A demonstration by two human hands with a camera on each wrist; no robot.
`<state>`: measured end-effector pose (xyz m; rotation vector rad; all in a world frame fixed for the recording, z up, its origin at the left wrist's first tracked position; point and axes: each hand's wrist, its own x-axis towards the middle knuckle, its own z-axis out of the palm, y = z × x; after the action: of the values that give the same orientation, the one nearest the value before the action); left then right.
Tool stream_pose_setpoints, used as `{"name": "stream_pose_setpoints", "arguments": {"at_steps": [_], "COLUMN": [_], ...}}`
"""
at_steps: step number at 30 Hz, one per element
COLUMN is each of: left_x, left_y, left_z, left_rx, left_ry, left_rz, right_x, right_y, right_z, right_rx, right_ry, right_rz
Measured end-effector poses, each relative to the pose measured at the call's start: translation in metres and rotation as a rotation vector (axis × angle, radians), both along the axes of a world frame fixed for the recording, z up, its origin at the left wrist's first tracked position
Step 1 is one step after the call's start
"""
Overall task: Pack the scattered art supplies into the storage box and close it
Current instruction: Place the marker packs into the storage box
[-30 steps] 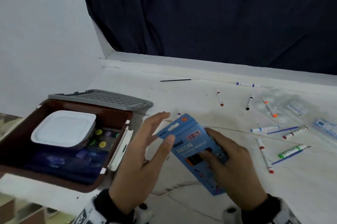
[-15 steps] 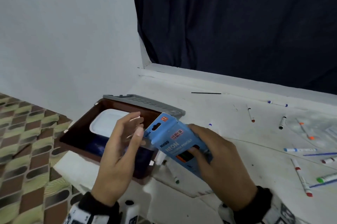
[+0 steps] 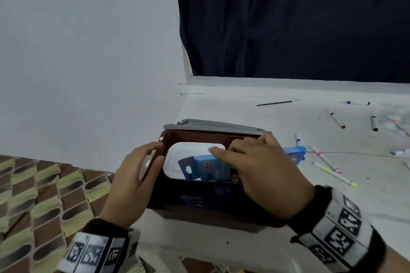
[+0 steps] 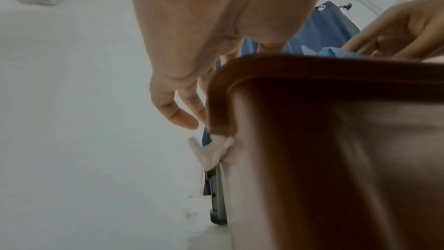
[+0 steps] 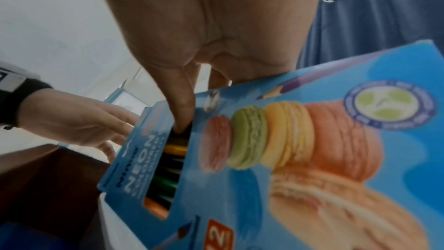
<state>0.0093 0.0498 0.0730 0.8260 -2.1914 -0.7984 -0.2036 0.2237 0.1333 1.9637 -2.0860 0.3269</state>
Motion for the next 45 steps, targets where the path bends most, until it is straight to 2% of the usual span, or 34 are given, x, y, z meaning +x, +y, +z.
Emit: {"name": "stream_pose_setpoints", "arguments": {"at_steps": [2, 6, 9, 13, 17, 22, 26, 33, 38, 43, 45], "left_x": [0.005, 0.004, 0.003, 0.005, 0.005, 0.005, 0.004, 0.004, 0.002, -0.001, -0.003], "left_y": [-0.014, -0.020, -0.021, -0.024, -0.026, -0.026, -0.025, -0.024, -0.022, -0.012, -0.006], "left_z": [-0.009, -0.023, -0.027, -0.031, -0.033, -0.031, -0.030, -0.029, -0.026, -0.019, -0.016], "left_rx": [0.024, -0.082, -0.084, -0.068, -0.074, -0.113, -0.165, -0.212, -0.270, -0.390, -0.383], "left_ry": [-0.044, -0.130, -0.122, -0.065, -0.074, -0.129, -0.173, -0.192, -0.194, -0.220, -0.194], "left_rz": [-0.031, -0.083, -0.077, -0.090, -0.096, -0.115, -0.137, -0.141, -0.138, -0.151, -0.147], "right_x": [0.012, 0.033, 0.052, 0.070, 0.073, 0.059, 0.047, 0.028, 0.023, 0.018, 0.017], "right_y": [-0.005, -0.016, -0.025, -0.031, -0.036, -0.030, -0.026, -0.006, -0.003, 0.003, 0.008], "right_z": [0.000, 0.002, 0.006, 0.004, -0.009, -0.024, -0.019, -0.019, -0.038, -0.051, -0.055], "right_rx": [0.055, 0.196, 0.392, 0.457, 0.469, 0.593, 0.557, 0.594, 0.603, 0.556, 0.493], "right_ry": [0.038, 0.035, 0.051, 0.054, -0.020, -0.252, -0.451, -0.661, -0.731, -0.754, -0.742], "right_rz": [-0.006, -0.012, 0.033, -0.003, -0.039, -0.049, 0.023, 0.036, -0.059, -0.025, 0.016]}}
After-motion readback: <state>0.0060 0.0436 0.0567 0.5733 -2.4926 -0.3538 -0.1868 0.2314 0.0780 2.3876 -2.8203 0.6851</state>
